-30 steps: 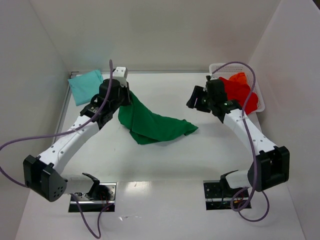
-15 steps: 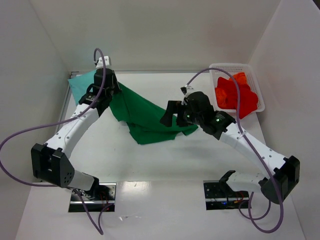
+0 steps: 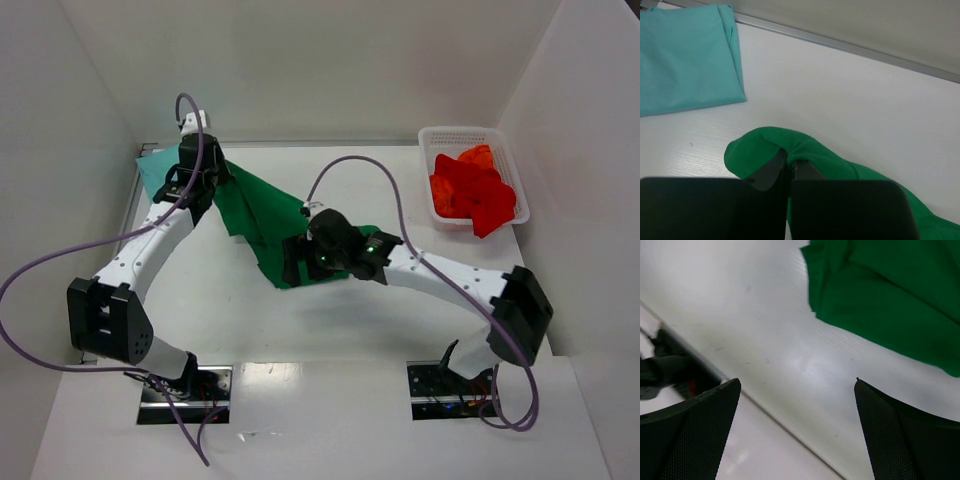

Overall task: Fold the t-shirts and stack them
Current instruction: Move the tshirt to the center of the board, then flatten out the tshirt

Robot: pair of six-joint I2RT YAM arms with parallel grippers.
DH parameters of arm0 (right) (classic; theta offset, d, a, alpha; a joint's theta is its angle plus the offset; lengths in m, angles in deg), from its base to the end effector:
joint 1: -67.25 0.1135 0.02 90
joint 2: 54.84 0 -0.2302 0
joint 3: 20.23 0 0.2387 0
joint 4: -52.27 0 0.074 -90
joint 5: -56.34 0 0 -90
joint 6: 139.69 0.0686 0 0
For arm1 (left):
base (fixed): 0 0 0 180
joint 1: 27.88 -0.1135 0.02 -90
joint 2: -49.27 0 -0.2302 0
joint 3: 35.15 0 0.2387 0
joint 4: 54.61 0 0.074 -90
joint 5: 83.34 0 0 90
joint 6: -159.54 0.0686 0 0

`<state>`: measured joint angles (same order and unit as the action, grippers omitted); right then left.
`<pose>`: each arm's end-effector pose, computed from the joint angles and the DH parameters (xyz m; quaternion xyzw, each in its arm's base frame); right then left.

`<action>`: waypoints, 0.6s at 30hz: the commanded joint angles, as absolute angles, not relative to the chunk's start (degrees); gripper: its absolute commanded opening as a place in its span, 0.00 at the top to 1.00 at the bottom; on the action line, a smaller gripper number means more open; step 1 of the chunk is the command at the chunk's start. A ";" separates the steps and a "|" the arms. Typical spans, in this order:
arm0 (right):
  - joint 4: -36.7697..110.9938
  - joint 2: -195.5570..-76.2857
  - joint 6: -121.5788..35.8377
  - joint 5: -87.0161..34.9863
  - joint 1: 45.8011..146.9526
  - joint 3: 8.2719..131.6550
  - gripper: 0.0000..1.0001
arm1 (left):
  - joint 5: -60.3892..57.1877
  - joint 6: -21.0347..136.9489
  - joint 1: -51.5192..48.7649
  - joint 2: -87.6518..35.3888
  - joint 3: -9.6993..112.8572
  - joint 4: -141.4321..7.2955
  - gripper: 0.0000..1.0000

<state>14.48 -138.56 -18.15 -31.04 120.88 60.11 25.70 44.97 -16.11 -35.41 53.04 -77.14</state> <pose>0.1993 0.2759 0.2344 -0.1837 0.8917 0.2950 0.2902 0.3650 -0.0532 0.3121 -0.1849 0.7873 -0.0506 0.5860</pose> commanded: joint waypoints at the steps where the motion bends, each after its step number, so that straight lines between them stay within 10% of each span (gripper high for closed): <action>1: 14.86 -144.84 -19.76 -39.55 121.92 64.26 0.00 | 24.68 43.52 -16.54 -35.54 52.10 -72.95 1.00; 18: 17.23 -161.05 -21.74 -48.33 124.29 72.02 0.10 | 23.54 43.52 -17.59 -35.54 51.04 -72.95 1.00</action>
